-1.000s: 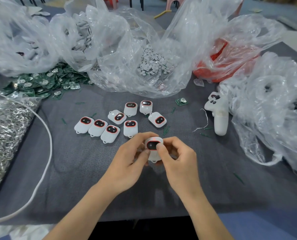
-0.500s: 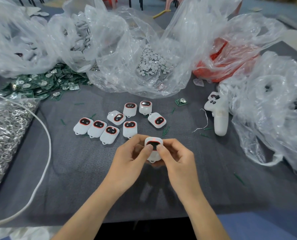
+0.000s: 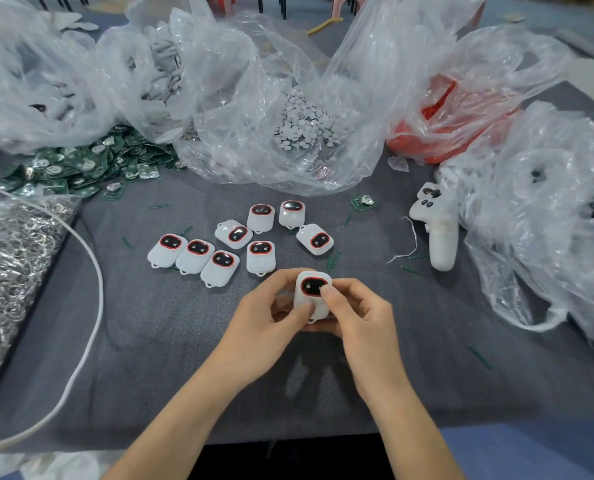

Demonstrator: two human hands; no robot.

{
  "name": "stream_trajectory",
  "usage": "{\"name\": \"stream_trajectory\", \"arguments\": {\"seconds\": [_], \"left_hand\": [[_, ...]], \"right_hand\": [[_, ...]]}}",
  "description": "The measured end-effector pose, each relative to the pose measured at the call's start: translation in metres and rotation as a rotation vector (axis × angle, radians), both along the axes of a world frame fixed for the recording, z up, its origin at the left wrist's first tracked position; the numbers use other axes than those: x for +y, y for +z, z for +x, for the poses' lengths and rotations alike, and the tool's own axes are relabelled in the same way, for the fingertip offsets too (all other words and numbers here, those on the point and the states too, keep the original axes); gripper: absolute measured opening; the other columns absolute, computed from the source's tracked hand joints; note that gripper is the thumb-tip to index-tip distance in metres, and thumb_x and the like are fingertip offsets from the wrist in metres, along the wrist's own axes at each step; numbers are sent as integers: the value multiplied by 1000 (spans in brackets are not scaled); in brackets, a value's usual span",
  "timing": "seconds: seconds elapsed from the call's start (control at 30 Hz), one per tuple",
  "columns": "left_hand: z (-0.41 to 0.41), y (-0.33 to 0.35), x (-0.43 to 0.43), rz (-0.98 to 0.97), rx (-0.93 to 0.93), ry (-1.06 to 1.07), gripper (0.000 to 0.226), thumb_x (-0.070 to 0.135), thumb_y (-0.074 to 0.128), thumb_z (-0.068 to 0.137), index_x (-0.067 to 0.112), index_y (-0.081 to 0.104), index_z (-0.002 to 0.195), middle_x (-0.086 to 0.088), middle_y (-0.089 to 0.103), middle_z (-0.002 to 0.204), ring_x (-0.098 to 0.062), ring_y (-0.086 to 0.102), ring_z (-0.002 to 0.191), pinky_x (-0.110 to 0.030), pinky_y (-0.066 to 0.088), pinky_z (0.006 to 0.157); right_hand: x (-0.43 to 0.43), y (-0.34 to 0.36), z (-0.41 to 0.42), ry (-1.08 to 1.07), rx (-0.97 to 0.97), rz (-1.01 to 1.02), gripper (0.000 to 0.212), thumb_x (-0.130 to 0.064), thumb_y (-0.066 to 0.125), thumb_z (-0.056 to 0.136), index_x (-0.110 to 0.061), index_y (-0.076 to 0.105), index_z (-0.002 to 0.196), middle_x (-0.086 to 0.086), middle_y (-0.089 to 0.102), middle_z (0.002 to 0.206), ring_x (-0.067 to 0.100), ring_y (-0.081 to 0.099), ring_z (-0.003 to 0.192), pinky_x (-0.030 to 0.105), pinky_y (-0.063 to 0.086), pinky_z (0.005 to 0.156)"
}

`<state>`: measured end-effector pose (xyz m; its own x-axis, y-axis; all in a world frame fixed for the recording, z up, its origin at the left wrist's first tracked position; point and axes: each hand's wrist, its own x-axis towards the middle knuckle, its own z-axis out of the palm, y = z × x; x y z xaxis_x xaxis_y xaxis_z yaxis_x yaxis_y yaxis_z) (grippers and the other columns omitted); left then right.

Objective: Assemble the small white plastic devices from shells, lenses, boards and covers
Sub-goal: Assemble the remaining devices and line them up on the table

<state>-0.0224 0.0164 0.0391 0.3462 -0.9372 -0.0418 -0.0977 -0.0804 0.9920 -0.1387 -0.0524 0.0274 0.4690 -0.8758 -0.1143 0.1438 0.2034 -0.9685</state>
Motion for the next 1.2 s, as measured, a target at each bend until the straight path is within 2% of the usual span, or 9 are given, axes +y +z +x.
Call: {"name": "stream_trajectory", "arguments": {"seconds": [0.17, 0.27, 0.47, 0.63, 0.73, 0.87, 1.03, 1.13, 1.2], "left_hand": [[2, -3, -1, 88, -139, 25, 29, 5, 56, 89, 30, 60, 102, 7, 71, 87, -8, 66, 80, -24, 51, 74], [1, -4, -1, 106, -173, 20, 27, 6, 55, 89, 30, 57, 100, 5, 71, 79, -14, 63, 73, -31, 48, 71], [-3, -11, -1, 60, -266, 63, 27, 8, 57, 90, 32, 55, 105, 16, 68, 80, 0, 60, 69, -11, 41, 62], [0, -13, 0, 59, -107, -13, 33, 2, 53, 94, 30, 56, 111, 8, 71, 87, -6, 65, 82, -22, 49, 75], [3, -11, 1, 30, -41, -32, 37, -6, 48, 94, 24, 57, 113, 2, 72, 84, -10, 65, 77, -23, 51, 72], [2, -10, 0, 43, -42, -27, 37, -4, 50, 92, 26, 57, 113, -3, 72, 81, -14, 68, 71, -23, 53, 70], [-11, -10, -6, 9, -108, -1, 35, -1, 53, 91, 30, 58, 108, -1, 71, 80, -18, 69, 70, -28, 54, 68], [-26, -1, -18, 16, -71, -65, 44, -5, 53, 92, 28, 53, 122, 2, 72, 91, -14, 70, 80, -29, 54, 78], [-37, 4, -24, 65, -88, -181, 61, 1, 55, 93, 36, 35, 140, 8, 62, 124, -5, 65, 103, -25, 50, 93]], "right_hand": [[2, -6, 0, -18, 131, -105, 10, -9, 62, 90, -11, 70, 85, 7, 70, 76, 10, 63, 61, 23, 49, 51], [-1, -10, 0, -32, 208, -185, 8, -13, 66, 89, -14, 70, 83, 7, 67, 78, 12, 56, 62, 27, 43, 56], [-1, -10, -1, -37, 186, -172, 9, -11, 64, 89, -13, 69, 83, 3, 65, 71, 10, 52, 56, 21, 40, 47], [-2, -9, -2, -17, 149, -140, 9, -9, 64, 89, -11, 69, 83, -3, 64, 64, 6, 51, 52, 18, 39, 45], [-4, -4, -7, 63, 123, -130, 10, -8, 65, 88, -15, 70, 85, -1, 68, 70, 5, 56, 56, 18, 44, 49], [-6, -2, -9, 113, 139, -118, 6, -8, 67, 86, -13, 69, 86, 2, 70, 72, 7, 59, 58, 19, 45, 50], [-6, 0, -16, 27, 187, -168, 4, -13, 68, 86, -14, 67, 82, 4, 66, 65, 10, 57, 54, 21, 42, 48], [-14, 1, -31, -62, 245, -213, 8, -13, 68, 86, -18, 69, 82, 2, 68, 70, 9, 58, 58, 19, 43, 51], [-27, 2, -53, -199, 290, -201, 10, -13, 67, 87, -20, 70, 81, -2, 69, 70, 6, 59, 59, 17, 45, 52]]}}
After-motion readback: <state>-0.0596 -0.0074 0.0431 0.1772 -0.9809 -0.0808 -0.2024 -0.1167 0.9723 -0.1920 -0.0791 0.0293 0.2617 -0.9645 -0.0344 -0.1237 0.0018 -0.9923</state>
